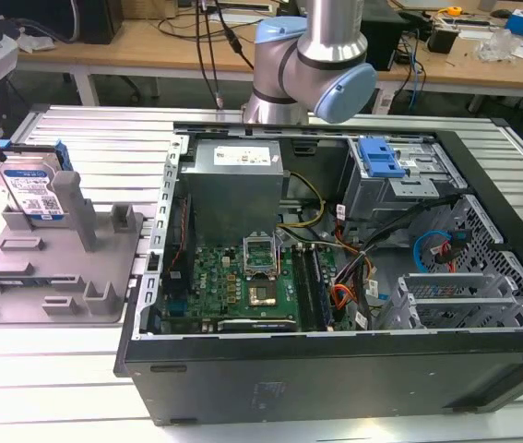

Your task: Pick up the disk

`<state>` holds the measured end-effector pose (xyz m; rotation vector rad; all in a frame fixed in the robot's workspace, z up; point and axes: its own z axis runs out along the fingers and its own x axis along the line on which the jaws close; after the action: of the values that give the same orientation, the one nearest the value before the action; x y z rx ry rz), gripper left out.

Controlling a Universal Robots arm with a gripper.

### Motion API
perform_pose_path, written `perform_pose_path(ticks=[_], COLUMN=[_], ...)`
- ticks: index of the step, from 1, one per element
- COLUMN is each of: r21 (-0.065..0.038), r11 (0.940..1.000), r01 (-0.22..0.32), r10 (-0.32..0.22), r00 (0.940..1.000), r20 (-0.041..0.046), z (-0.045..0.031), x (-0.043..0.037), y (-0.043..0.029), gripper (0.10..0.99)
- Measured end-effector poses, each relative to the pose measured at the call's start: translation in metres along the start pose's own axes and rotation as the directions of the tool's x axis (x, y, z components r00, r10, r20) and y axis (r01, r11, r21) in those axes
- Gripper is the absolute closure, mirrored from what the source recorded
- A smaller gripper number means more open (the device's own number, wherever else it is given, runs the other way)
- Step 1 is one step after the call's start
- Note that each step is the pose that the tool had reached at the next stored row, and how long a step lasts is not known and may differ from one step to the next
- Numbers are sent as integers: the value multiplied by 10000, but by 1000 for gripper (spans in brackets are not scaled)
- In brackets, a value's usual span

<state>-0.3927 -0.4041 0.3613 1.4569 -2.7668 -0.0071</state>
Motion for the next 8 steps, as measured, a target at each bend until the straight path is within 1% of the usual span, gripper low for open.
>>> perform_pose_path(ticks=[1, 2, 3, 4, 5, 6, 7, 8], r21=[17, 40, 76, 112, 174, 224, 248, 363], r11=[9996, 9979, 9933, 9877, 9749, 9647, 9607, 9469], r01=[291, 648, 1154, 1558, 2218, 2623, 2764, 3194], r10=[-291, -648, -1153, -1557, -2216, -2619, -2759, -3187], r00=[9996, 9979, 9933, 9878, 9750, 9649, 9609, 9476], r20=[-12, -23, -44, -85, -157, -207, -222, -235], z=[2, 5, 10, 16, 24, 27, 28, 33], x=[0, 0, -1, -1, 0, 0, -1, -1], y=[1, 0, 0, 1, 1, 1, 0, 0], gripper=[486, 486, 486, 486, 486, 486, 486, 486])
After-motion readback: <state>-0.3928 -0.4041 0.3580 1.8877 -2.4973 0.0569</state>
